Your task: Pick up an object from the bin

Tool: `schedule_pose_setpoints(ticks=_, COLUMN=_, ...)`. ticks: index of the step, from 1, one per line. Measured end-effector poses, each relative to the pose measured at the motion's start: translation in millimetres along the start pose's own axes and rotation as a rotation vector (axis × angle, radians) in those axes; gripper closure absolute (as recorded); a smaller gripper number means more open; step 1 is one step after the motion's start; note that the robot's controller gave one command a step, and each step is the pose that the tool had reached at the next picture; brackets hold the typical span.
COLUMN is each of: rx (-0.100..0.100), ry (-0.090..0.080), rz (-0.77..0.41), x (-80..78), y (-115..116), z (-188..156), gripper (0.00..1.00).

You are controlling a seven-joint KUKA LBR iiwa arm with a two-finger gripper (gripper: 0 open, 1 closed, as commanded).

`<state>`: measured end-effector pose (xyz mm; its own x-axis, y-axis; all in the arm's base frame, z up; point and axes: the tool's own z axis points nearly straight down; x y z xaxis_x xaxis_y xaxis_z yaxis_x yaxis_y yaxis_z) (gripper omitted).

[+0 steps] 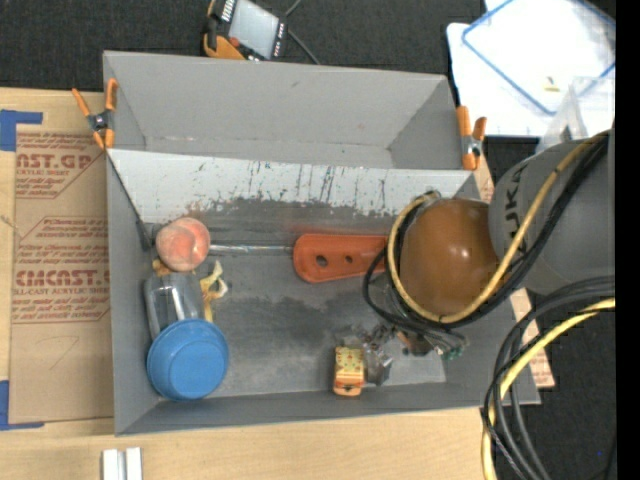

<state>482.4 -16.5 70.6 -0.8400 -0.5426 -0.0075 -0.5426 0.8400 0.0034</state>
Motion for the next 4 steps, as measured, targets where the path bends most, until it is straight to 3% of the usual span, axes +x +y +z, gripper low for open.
schedule_pose_setpoints(ticks=1, rx=-0.001, ry=0.001, rz=0.001, x=0.2, y=0, z=0, gripper=1.0)
schedule_pose_setpoints(ticks=4, rx=-0.004, ry=0.004, rz=0.001, x=0.4, y=2, z=-47, gripper=1.0)
